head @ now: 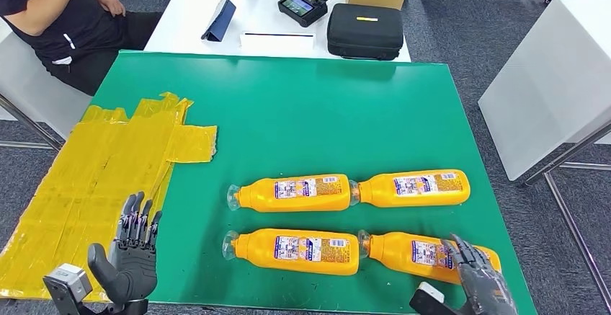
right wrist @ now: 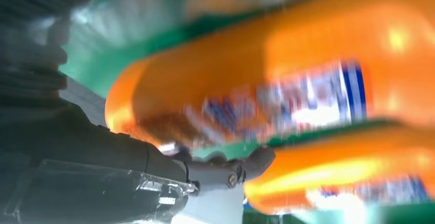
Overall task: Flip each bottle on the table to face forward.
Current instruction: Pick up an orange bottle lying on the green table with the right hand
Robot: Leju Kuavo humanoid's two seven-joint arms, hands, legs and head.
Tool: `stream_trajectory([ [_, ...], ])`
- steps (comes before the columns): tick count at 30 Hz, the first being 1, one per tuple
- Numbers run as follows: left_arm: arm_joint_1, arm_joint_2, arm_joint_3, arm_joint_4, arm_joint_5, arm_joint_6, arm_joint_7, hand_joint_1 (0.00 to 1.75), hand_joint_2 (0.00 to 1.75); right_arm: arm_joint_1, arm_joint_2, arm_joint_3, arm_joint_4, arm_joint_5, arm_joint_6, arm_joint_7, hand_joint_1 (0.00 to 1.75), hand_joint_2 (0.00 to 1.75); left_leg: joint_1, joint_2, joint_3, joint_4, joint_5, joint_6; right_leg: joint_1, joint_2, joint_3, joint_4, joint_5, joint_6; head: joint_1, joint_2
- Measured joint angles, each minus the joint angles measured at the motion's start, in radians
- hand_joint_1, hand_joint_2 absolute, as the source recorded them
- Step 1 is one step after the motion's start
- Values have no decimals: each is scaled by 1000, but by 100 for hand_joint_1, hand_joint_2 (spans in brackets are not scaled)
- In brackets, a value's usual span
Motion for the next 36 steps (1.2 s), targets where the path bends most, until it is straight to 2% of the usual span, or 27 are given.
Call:
stream_trajectory([
  [2,-4,-3,5,1,0,-6,6,0,0,-23,2,16,20,-8,45,10,0,175,0,0,2,0,0,0,0,0,-2,0,0,0,0,0],
  [4,-9,-5,10,2,0,-8,8,0,0,-42,5,28,37,-13,68,14,10,175,0,0,4,0,-2,1,0,0,-4,0,-2,0,0,0],
  [6,-12,-8,14,3,0,-9,10,0,0,-57,7,39,50,-16,81,17,33,175,0,0,6,0,-3,1,0,-1,-4,0,-3,0,0,0],
  [8,-14,-9,17,5,0,-12,11,0,0,-72,8,48,61,-21,102,23,45,175,0,0,8,0,-4,0,0,0,-2,0,-4,0,0,0],
  [19,-17,-15,24,8,1,-17,14,0,0,-110,8,76,99,-29,134,32,45,175,1,0,13,0,-7,-1,1,-1,4,-1,-7,0,0,0],
  [23,-17,-16,24,9,1,-17,14,0,0,-114,7,79,103,-30,135,33,174,175,1,0,14,0,-8,-2,1,0,5,-1,-8,0,0,0],
  [33,-6,-25,46,0,7,-7,38,0,0,-131,14,87,103,4,187,128,175,175,1,0,17,0,-8,-1,1,0,8,-1,-8,0,0,0],
  [36,5,-30,52,-14,3,-6,53,0,0,-127,29,73,96,-9,192,117,175,175,1,0,17,0,-8,-1,1,-1,8,-1,-8,0,0,0],
])
